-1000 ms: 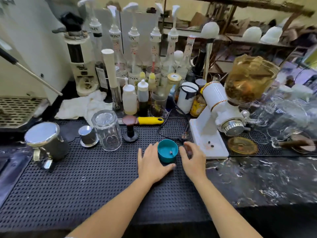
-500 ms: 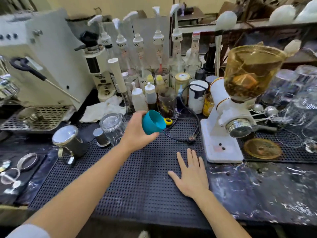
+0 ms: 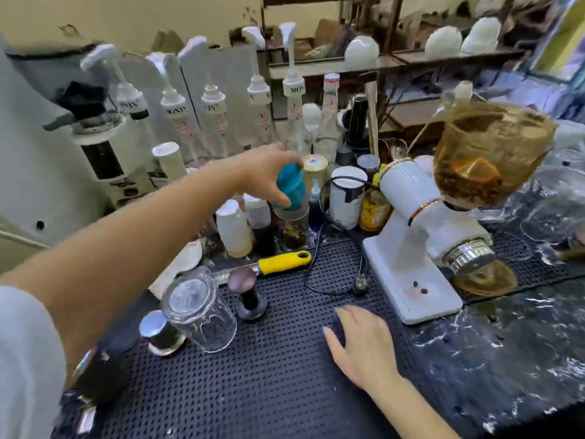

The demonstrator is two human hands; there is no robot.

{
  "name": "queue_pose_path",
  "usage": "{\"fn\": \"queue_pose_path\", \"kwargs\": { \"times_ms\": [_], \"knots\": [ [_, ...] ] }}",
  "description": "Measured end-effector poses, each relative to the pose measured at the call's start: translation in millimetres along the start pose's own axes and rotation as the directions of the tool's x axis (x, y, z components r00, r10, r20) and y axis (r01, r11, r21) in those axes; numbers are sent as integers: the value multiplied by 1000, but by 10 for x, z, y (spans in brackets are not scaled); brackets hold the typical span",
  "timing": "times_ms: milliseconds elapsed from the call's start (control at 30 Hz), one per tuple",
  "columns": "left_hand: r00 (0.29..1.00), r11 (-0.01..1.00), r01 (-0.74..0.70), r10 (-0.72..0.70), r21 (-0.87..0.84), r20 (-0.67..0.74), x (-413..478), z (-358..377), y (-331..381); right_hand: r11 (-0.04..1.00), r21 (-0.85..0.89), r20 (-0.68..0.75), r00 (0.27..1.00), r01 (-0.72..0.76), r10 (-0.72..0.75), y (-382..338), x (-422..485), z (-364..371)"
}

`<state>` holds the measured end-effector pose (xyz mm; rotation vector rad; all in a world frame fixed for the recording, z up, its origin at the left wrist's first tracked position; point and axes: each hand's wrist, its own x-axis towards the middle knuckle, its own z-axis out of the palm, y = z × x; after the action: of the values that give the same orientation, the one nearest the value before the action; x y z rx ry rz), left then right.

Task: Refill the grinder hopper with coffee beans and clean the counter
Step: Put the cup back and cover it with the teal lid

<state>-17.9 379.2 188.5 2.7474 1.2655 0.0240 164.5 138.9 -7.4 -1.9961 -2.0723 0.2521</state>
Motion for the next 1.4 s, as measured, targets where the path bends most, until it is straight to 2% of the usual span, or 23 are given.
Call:
{"fn": "queue_pose_path", "kwargs": {
  "times_ms": [100, 200, 367, 467, 567, 700, 833, 933, 1100, 1267, 1400],
  "knots": [
    [997, 997, -56, 53, 53, 53, 237, -10, -113, 961, 274, -111, 991, -35, 68, -266, 435, -101],
    [993, 994, -78, 69, 82, 100, 402, 64, -171, 837, 538, -151, 965, -101, 213, -411, 969, -157],
    [983, 989, -131, 120, 70, 140, 485, 273, -219, 700, 688, -35, 954, -192, 296, -424, 1632, -62],
    [984, 992, -124, 119, 27, 133, 498, 322, -248, 653, 724, 2, 948, -221, 319, -430, 1794, 58],
    [979, 989, -134, 124, 54, 160, 500, 303, -253, 633, 746, -13, 945, -208, 327, -487, 1839, 170],
    [980, 993, -80, 63, 82, 187, 491, 278, -251, 602, 776, -37, 940, -187, 340, -542, 1916, 210],
    [979, 1000, 7, -8, 4, 205, 453, 318, -264, 580, 788, -17, 934, -207, 356, -552, 2001, 211],
    [979, 994, 70, -53, -81, 199, 422, 383, -242, 612, 769, -46, 939, -185, 342, -526, 2002, 219],
    [992, 995, 83, -88, 54, 93, 473, 558, -43, 658, 740, -118, 938, -137, 327, -515, 1991, 200],
    [999, 998, 38, -39, -53, -30, 421, 692, -15, 633, 764, -109, 941, -128, 322, -502, 2008, 208],
    [998, 997, 44, -47, -57, -40, 413, 724, -35, 636, 763, -115, 946, -112, 304, -481, 2020, 239]
  ]
}}
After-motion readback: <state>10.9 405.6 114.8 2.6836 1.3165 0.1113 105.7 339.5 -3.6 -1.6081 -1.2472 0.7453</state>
